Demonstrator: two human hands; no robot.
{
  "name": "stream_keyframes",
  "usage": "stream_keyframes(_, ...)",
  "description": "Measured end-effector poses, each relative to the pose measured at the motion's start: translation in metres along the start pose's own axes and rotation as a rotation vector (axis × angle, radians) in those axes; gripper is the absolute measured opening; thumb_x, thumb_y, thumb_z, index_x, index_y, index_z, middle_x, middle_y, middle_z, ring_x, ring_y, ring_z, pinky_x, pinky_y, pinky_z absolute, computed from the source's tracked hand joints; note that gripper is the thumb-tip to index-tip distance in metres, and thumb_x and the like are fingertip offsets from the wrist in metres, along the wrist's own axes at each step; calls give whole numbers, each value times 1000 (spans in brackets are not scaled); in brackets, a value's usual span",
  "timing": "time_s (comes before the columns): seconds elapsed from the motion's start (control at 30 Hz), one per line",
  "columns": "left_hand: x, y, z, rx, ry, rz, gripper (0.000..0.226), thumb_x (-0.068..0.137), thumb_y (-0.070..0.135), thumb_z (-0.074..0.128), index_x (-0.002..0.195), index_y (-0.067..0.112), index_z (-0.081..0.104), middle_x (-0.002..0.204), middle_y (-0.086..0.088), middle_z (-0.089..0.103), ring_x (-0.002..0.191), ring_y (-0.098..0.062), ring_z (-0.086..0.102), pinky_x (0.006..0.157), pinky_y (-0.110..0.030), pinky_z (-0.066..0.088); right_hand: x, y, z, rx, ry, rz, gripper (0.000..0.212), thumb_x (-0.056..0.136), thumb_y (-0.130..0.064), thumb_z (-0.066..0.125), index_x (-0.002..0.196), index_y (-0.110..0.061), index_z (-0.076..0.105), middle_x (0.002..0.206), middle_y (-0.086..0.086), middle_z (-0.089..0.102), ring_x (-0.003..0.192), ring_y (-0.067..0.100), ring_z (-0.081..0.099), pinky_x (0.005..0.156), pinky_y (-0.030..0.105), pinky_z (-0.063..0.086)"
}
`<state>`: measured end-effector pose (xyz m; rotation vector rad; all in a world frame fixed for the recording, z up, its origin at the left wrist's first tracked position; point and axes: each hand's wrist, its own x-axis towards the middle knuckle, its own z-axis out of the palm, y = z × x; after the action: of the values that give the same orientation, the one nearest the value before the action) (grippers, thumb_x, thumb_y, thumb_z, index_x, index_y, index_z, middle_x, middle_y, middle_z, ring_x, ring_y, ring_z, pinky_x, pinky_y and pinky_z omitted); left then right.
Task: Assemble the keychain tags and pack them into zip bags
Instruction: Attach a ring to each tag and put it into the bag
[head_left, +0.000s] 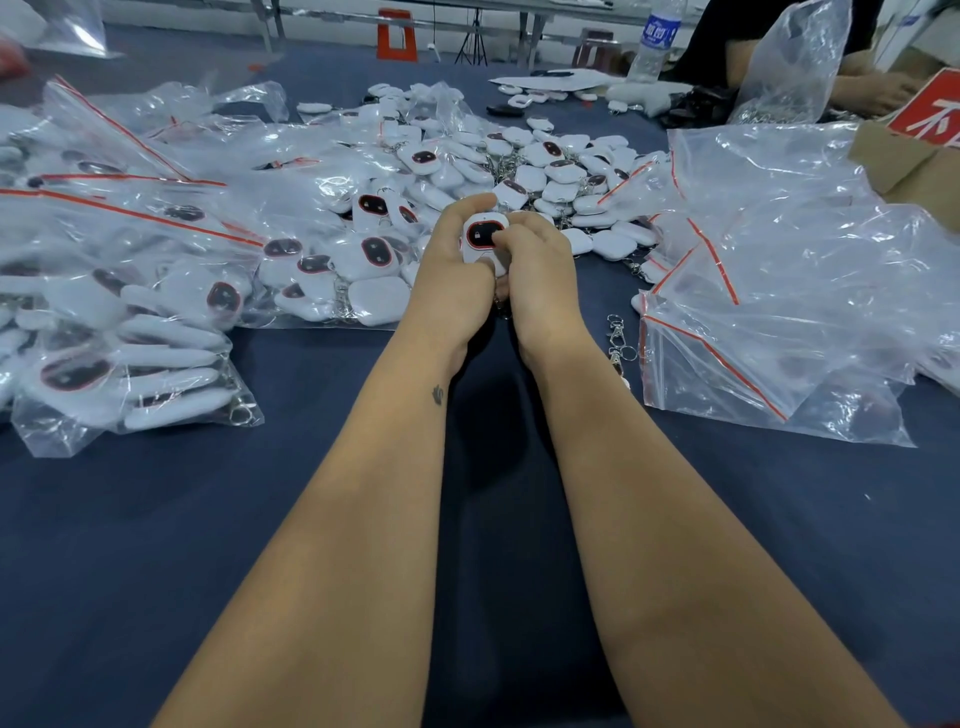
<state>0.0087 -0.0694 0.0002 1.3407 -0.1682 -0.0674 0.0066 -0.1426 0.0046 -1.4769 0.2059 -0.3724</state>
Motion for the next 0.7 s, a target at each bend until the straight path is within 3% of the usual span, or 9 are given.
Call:
stream_keyframes(0.17, 0, 0, 0, 7, -3, 3, 59, 87, -15, 38, 109, 37, 57, 122, -12, 64, 73, -10, 62, 55, -15, 48, 0, 0, 0, -11, 1, -7, 21, 87, -5, 51, 71, -17, 56, 72, 1, 55, 72, 20, 45, 60, 29, 34)
stream_keyframes(0.37, 0, 1, 0, -16, 2, 10, 58, 83, -16, 40, 103, 34, 61, 102, -9, 68, 64, -9, 62, 53, -18, 49, 0, 1, 1, 13, 2, -4, 17, 87, -5, 51, 74, -14, 56, 73, 5, 53, 71, 19, 45, 56, 27, 34)
stream_keyframes(0.47, 1, 1, 0, -21, 11, 7, 55, 84, -13, 41, 101, 35, 63, 101, -6, 70, 71, -13, 62, 57, -19, 50, 1, 1, 1, 30, -5, 11, 17, 87, -4, 54, 71, -12, 54, 67, 7, 49, 64, 20, 42, 53, 26, 30)
stream_keyframes(0.57, 3, 0, 0, -21, 22, -10, 49, 87, -5, 46, 104, 39, 63, 101, -2, 72, 73, -11, 64, 61, -19, 52, 1, 0, 0, 32, -17, 14, 25, 88, -6, 54, 67, -18, 60, 56, -6, 55, 54, 14, 47, 47, 21, 36)
stream_keyframes(0.7, 6, -2, 0, -40, 29, -50, 46, 90, 2, 48, 118, 38, 60, 94, 1, 72, 73, -9, 65, 63, -19, 53, 1, 2, 1, 29, 0, 14, 16, 89, -7, 52, 75, -11, 59, 66, 4, 53, 62, 18, 45, 53, 25, 35)
